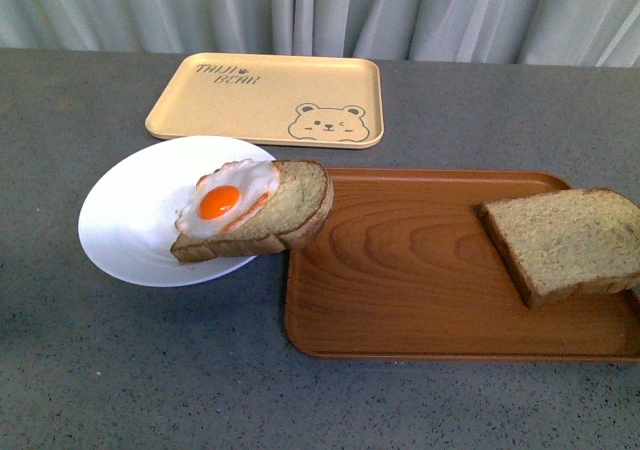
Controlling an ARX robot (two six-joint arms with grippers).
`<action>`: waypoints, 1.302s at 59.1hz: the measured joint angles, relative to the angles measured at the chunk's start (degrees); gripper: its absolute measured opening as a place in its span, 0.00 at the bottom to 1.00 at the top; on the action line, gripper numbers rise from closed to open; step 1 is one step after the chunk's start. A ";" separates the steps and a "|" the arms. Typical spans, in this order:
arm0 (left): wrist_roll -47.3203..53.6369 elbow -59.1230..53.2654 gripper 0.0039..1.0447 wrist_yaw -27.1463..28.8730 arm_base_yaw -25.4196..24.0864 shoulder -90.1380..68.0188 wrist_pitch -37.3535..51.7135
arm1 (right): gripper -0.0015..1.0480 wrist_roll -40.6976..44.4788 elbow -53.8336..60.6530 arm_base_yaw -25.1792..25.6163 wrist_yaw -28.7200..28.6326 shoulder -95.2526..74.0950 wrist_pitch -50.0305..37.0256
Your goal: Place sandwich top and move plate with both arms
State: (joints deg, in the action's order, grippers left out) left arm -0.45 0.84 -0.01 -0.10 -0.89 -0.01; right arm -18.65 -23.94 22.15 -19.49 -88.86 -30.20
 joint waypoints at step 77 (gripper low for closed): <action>0.00 0.00 0.92 0.02 0.00 0.00 0.00 | 0.02 -18.43 -9.86 -21.55 2.82 0.22 -2.16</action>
State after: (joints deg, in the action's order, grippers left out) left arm -0.45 0.84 0.01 -0.10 -0.89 -0.01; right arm -37.08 -33.80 0.60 -16.67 -88.64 -32.36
